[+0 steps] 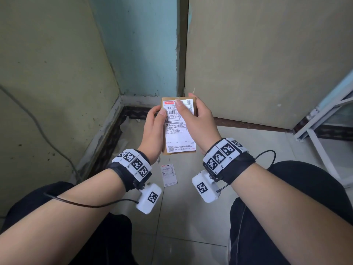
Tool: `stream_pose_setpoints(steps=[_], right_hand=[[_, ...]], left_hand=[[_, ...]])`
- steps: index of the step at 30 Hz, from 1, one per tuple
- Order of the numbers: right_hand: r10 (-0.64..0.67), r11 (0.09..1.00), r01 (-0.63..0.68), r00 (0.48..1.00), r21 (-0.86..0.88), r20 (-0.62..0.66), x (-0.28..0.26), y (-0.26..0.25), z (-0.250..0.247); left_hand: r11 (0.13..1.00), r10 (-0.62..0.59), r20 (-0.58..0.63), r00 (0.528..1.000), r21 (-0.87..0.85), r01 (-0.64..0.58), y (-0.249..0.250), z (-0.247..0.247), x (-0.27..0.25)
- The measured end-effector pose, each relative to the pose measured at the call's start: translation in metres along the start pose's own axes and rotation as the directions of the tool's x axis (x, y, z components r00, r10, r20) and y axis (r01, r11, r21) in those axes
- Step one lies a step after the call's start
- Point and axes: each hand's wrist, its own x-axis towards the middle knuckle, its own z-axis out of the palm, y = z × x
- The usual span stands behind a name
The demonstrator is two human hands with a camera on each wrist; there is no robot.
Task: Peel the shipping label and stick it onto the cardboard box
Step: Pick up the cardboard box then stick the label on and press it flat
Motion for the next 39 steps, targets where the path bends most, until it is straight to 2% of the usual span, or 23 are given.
stream_pose_setpoints(steps=[10,13,16,20,29,39], right_hand=[[0.105,0.959,-0.095,0.994,0.266,-0.023,0.007,0.004,0.003],[0.078,0.977,-0.077,0.997,0.2,0.004,0.006,0.004,0.005],[0.011,1.0,-0.012,0.996,0.015,0.087,0.002,0.007,0.008],[-0.088,0.988,0.102,0.989,-0.114,0.122,-0.001,0.008,0.009],[-0.184,0.976,0.202,0.964,-0.079,0.192,-0.01,0.0,0.011],[-0.142,0.984,0.169,0.941,-0.064,0.308,-0.008,0.003,0.009]], left_hand=[[0.992,-0.107,0.097,0.99,-0.049,0.112,-0.005,-0.003,0.007],[0.977,-0.184,0.125,0.975,-0.084,0.195,0.017,0.005,-0.009],[0.955,-0.259,0.137,0.956,-0.111,0.274,0.032,0.009,-0.018],[0.945,-0.286,0.138,0.948,-0.124,0.303,0.044,0.011,-0.024],[0.935,-0.289,0.136,0.948,-0.175,0.31,0.052,0.007,-0.021],[0.944,-0.221,0.17,0.96,-0.209,0.254,0.048,0.004,-0.013]])
